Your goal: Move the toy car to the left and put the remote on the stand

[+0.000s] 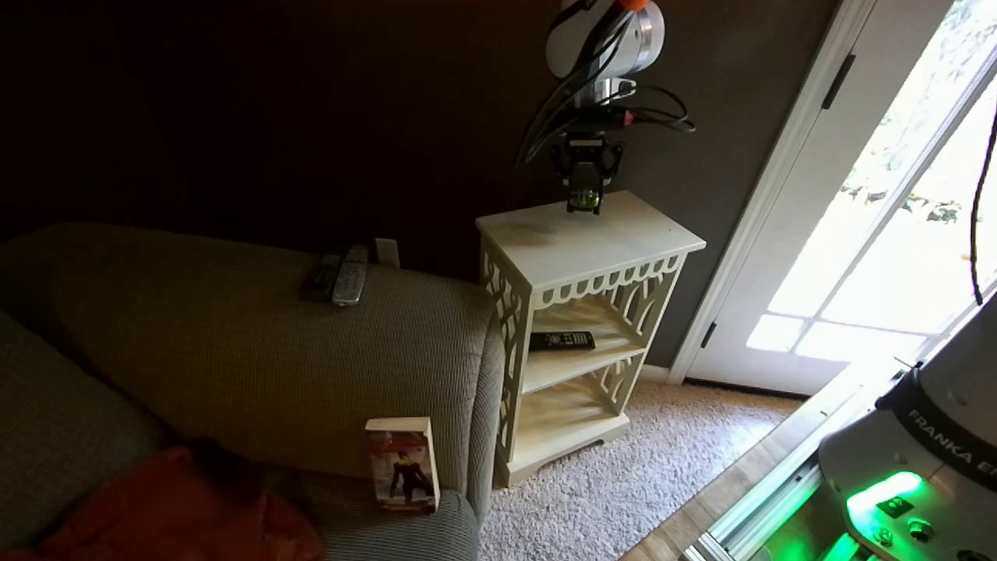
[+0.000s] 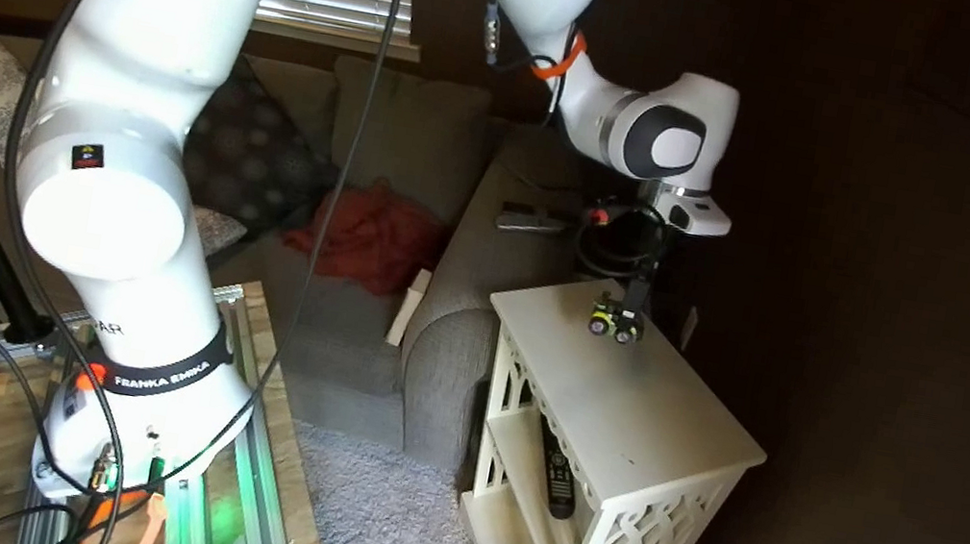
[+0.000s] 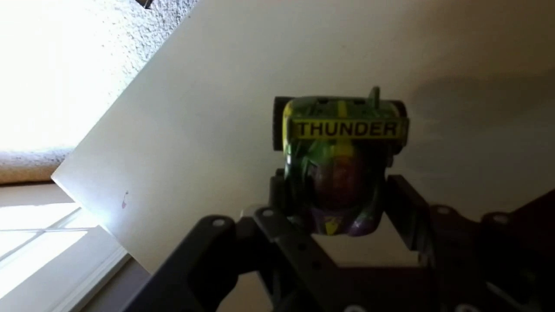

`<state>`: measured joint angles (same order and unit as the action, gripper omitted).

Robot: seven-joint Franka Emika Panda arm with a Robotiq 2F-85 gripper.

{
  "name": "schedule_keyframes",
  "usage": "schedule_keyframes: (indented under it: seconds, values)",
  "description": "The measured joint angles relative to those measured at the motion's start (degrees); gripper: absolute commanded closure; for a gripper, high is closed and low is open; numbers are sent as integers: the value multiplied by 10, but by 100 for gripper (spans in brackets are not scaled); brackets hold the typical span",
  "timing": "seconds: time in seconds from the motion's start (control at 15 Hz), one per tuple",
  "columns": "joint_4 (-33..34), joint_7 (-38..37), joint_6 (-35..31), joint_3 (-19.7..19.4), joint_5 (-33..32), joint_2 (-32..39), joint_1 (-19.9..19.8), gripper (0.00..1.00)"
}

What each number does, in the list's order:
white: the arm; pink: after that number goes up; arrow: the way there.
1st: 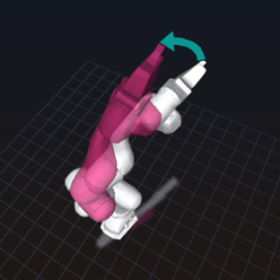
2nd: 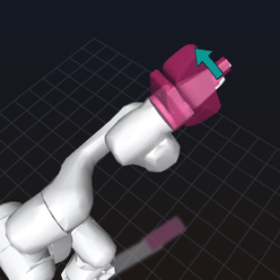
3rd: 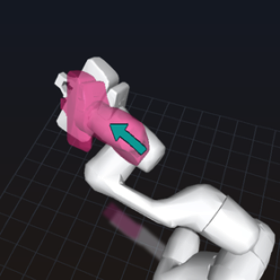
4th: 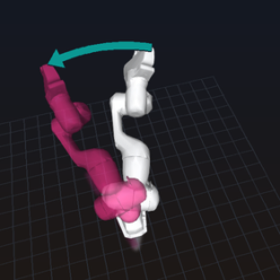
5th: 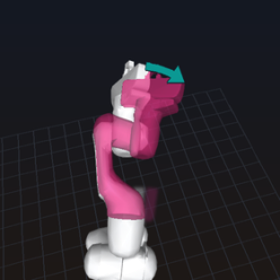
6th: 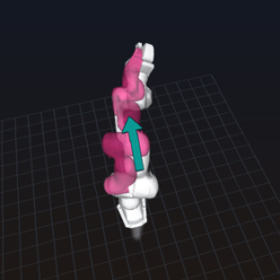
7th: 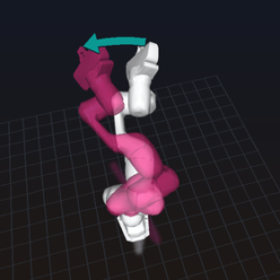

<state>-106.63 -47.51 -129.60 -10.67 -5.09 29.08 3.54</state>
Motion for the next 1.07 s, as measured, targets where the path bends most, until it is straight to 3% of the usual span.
schedule_keyframes:
  seconds: [0.07, 0.13, 0.47, 0.53, 0.8, 1.07]
  values:
    - [-14, 28, 0, 5, 0, -14, 0, 66]
    - [-26, 56, 0, 10, 0, -27, -2, 41]
    - [-52, 126, 7, 24, 3, -63, -13, 41]
    - [-53, 128, 7, 24, 3, -64, -13, 66]
    - [-53, 138, 6, 29, 3, -59, -13, 66]
    - [-32, 174, -8, 59, 3, -30, -5, 66]
